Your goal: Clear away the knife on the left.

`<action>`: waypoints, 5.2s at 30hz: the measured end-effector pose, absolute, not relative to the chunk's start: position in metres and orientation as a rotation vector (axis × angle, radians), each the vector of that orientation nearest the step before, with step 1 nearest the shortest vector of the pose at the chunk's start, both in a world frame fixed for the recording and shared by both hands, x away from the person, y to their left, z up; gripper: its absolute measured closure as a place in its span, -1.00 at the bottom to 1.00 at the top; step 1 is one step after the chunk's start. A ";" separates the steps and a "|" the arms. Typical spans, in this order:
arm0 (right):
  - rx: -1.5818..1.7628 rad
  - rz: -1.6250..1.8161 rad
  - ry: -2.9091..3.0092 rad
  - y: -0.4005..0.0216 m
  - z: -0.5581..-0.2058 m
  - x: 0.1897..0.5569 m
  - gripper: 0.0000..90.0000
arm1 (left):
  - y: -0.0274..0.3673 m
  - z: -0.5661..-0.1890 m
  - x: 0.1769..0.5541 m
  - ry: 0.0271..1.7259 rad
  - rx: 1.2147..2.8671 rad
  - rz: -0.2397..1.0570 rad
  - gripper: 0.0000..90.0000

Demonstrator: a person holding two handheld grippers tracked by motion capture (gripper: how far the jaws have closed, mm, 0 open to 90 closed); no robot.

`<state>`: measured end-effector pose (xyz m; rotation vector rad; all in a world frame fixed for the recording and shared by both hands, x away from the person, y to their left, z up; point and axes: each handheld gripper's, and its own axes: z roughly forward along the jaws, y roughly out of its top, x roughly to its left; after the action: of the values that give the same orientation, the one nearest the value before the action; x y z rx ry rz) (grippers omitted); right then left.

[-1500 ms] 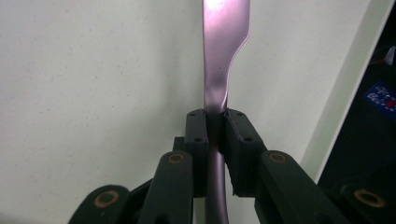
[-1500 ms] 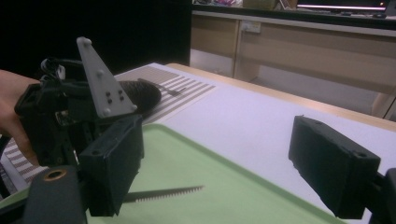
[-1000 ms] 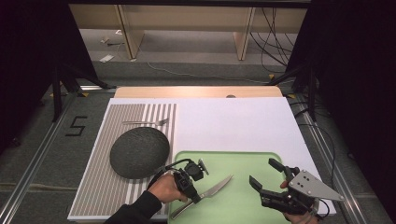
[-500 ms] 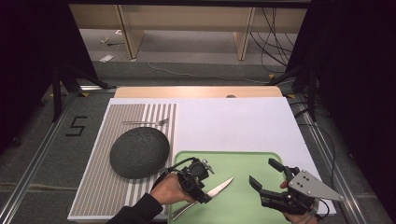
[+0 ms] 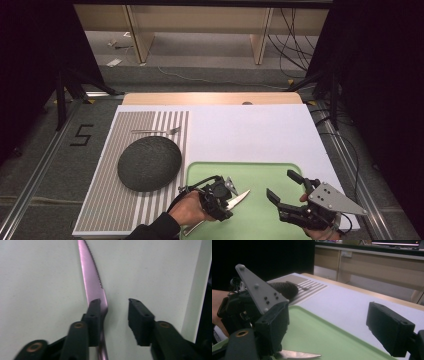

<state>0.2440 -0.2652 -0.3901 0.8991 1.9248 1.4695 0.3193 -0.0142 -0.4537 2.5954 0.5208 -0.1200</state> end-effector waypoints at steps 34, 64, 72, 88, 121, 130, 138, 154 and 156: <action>0.892 1.471 1.926 -0.265 -0.390 0.243 -0.56 | -0.004 -0.462 0.330 0.655 2.610 -0.007 0.99; 0.887 1.470 1.925 -0.265 -0.390 0.243 -0.56 | 0.039 -0.461 0.338 0.837 2.605 0.094 0.99; 0.887 1.471 1.926 -0.265 -0.390 0.243 -0.56 | 0.047 -0.460 0.337 0.859 2.619 0.103 0.99; 0.887 1.472 1.926 -0.265 -0.390 0.243 -0.56 | 0.059 -0.461 0.337 0.880 2.615 0.075 0.99; 0.883 1.475 1.931 -0.265 -0.390 0.243 -0.56 | 0.064 -0.443 0.334 0.743 2.405 0.050 -0.38; 0.882 1.474 1.931 -0.265 -0.390 0.243 -0.56 | 0.077 -0.427 0.329 0.705 2.231 0.119 -0.41; 0.888 1.477 1.922 -0.267 -0.390 0.243 -0.56 | 0.089 -0.417 0.322 0.665 2.094 0.160 -0.45; 0.886 1.472 1.929 -0.266 -0.390 0.242 -0.56 | 0.116 -0.409 0.313 0.655 1.906 0.211 -0.46; 0.888 1.472 1.930 -0.266 -0.390 0.242 -0.56 | 0.119 -0.408 0.311 0.654 1.884 0.215 -0.46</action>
<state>0.2422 -0.2659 -0.3896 0.8881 1.9296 1.4720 0.3114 0.1193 -0.4078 1.8836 0.6541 0.2151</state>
